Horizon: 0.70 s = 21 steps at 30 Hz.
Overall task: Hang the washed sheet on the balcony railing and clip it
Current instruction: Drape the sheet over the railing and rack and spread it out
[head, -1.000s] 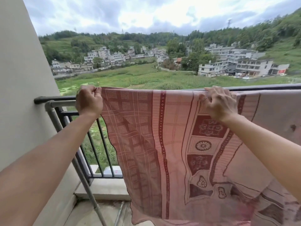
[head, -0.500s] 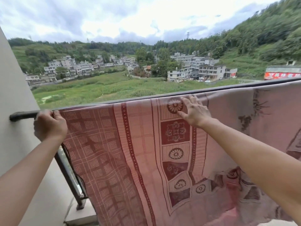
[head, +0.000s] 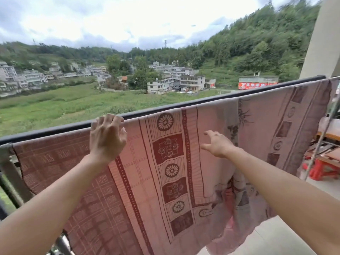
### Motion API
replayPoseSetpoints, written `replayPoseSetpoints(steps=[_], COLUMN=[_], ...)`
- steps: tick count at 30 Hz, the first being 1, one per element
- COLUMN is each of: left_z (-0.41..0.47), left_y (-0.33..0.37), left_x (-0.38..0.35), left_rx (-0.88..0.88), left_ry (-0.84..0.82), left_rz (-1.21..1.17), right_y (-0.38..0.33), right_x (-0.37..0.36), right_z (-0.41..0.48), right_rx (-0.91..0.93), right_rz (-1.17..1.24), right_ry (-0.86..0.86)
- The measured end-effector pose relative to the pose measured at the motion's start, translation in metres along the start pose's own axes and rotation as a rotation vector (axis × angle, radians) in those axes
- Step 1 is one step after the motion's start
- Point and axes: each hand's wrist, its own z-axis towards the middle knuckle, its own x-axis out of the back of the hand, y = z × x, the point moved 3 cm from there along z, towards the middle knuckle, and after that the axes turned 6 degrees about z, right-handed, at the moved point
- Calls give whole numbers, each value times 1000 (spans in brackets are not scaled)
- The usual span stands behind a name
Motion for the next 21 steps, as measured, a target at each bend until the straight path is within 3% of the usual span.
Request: replayPoseSetpoints(steps=[8, 12, 16, 21], left_z=[84, 122, 167, 203], left_y=[171, 244, 299, 326], left_x=[-104, -157, -209, -271], left_rx=[-190, -243, -200, -22], left_ry=[-149, -167, -193, -186], left_rz=[-1, -16, -2, 142], right_y=[177, 245, 275, 268], right_x=[96, 120, 149, 179], right_z=[38, 89, 167, 282], right_rx=[-280, -326, -215, 123], right_rz=[86, 100, 73, 29], right_ry=[144, 225, 330, 475])
